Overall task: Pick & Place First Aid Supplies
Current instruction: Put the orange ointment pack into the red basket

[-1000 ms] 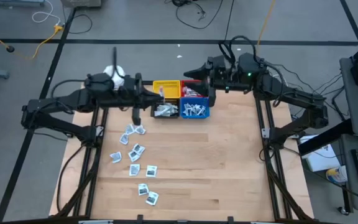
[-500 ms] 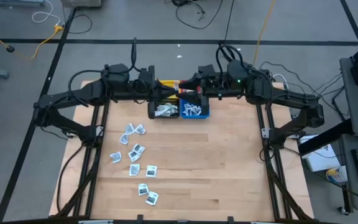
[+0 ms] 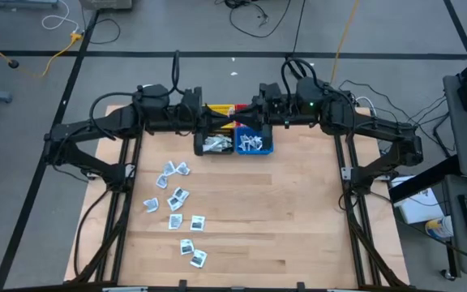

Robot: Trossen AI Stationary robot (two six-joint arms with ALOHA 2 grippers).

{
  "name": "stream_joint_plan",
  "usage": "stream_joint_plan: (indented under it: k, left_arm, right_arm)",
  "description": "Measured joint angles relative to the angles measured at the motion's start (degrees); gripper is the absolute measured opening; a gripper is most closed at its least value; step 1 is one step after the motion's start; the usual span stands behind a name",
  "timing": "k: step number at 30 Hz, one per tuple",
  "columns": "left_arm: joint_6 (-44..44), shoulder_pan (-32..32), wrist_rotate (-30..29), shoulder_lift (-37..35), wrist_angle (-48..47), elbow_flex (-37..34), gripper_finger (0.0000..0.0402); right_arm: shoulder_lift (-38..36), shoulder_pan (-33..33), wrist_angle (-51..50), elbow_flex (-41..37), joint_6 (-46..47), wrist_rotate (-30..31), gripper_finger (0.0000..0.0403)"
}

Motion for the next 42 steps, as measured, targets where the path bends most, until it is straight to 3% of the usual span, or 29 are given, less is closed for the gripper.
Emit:
stream_joint_plan:
  k: [4, 8, 17, 23, 31, 42]
  left_arm:
    - [-5.5, 0.0, -0.2, 0.0, -0.4, 0.0, 0.0024]
    - [-10.7, 1.2, 1.9, -1.2, -5.9, 0.0, 0.0072]
    - [-15.8, 2.4, 3.9, -3.1, -16.8, 0.0, 0.0148]
    - [-16.0, 2.4, 4.0, -3.2, -16.5, 0.0, 0.0158]
    - [-17.0, 2.2, 4.4, -3.2, -16.6, 0.0, 0.0159]
    - [-16.8, 2.2, 5.4, -3.2, -16.8, 0.0, 0.0159]
  right_arm:
    - [0.0, -1.0, -0.4, 0.0, -0.3, -3.5, 0.0003]
    - [0.0, -3.4, -5.2, 0.1, -0.8, -8.5, 0.0002]
    - [2.7, -7.2, -28.7, 5.4, -8.8, -10.6, 0.0001]
    - [8.8, -9.6, -41.5, 8.7, -18.3, -10.0, 0.0001]
    - [16.6, -11.0, -52.9, 9.2, -31.2, 0.3, 0.0000]
    - [22.7, -11.4, -62.1, 9.1, -40.1, 1.9, 0.0000]
